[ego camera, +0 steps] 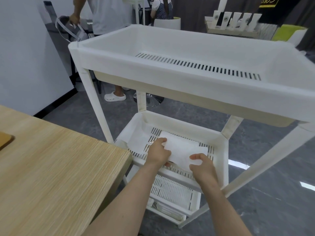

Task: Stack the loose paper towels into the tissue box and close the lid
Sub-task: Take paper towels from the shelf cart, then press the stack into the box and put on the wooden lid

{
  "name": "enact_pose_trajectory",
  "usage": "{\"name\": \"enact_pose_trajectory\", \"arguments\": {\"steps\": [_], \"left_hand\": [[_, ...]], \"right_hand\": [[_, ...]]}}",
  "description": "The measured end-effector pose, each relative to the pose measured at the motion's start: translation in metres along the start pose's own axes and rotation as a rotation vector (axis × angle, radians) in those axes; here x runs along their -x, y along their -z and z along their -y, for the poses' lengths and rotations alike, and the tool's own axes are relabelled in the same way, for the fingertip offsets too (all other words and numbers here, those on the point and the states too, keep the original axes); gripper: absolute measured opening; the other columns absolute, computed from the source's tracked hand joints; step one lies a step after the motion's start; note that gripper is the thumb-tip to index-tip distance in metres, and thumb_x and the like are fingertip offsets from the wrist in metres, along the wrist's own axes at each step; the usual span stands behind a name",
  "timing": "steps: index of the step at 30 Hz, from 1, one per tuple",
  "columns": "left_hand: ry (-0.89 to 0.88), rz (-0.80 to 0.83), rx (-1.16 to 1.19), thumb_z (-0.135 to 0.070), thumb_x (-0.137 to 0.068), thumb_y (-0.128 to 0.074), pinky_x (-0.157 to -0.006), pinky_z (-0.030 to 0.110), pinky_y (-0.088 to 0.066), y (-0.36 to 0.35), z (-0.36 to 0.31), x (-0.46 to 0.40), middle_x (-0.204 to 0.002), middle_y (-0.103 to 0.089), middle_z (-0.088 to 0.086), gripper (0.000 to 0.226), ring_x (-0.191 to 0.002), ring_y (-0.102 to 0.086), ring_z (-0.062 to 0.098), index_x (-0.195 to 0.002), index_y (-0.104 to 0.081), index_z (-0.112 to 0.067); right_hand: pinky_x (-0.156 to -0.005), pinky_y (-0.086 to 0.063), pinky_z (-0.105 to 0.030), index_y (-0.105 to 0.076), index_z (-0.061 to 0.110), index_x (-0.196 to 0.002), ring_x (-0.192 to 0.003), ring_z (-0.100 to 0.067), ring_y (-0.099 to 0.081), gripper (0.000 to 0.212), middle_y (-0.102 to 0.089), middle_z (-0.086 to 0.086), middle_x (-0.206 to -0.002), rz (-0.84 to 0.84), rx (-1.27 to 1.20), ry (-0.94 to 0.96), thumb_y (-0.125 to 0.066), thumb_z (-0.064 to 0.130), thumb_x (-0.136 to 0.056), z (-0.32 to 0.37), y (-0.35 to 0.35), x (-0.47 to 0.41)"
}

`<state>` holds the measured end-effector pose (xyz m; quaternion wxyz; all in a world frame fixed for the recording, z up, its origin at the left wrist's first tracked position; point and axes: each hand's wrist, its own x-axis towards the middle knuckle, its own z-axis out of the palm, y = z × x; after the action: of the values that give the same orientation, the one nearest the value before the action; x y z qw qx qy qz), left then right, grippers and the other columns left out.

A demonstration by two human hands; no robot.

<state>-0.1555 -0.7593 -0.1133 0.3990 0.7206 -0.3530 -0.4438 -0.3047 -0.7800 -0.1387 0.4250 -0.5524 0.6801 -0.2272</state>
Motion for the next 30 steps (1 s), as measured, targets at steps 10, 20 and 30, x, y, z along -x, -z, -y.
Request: {"name": "enact_pose_trajectory", "arguments": {"steps": [10, 20, 30], "left_hand": [[-0.133, -0.103, 0.281, 0.008, -0.092, -0.050, -0.056, 0.028, -0.059, 0.003, 0.003, 0.013, -0.109, -0.052, -0.001, 0.055, -0.067, -0.066, -0.002, -0.135, -0.054, -0.026], [-0.111, -0.119, 0.542, 0.011, -0.091, -0.050, -0.054, 0.024, -0.057, 0.017, -0.007, 0.042, -0.122, -0.065, 0.001, 0.057, -0.091, -0.069, 0.016, -0.136, -0.054, -0.023], [-0.282, -0.262, 0.402, -0.003, -0.092, -0.058, -0.069, 0.022, -0.056, 0.054, -0.009, 0.111, -0.121, -0.056, -0.017, 0.041, -0.091, -0.064, -0.001, -0.117, -0.061, -0.036]], "right_hand": [[-0.052, -0.040, -0.019, -0.055, 0.027, -0.113, -0.067, -0.003, -0.051, 0.029, -0.050, 0.002, -0.125, -0.089, -0.146, 0.101, -0.061, 0.012, -0.088, 0.008, 0.013, 0.013], [-0.088, -0.053, -0.039, -0.043, 0.024, -0.133, -0.110, -0.020, -0.061, 0.047, -0.060, 0.001, -0.128, 0.027, -0.622, 0.072, -0.063, 0.016, -0.091, 0.033, 0.031, 0.032], [-0.082, -0.048, -0.028, -0.037, 0.044, -0.139, -0.111, -0.013, -0.059, 0.061, -0.061, 0.007, -0.121, 0.160, -0.574, 0.321, -0.061, 0.013, -0.092, 0.059, 0.023, 0.081]]}}
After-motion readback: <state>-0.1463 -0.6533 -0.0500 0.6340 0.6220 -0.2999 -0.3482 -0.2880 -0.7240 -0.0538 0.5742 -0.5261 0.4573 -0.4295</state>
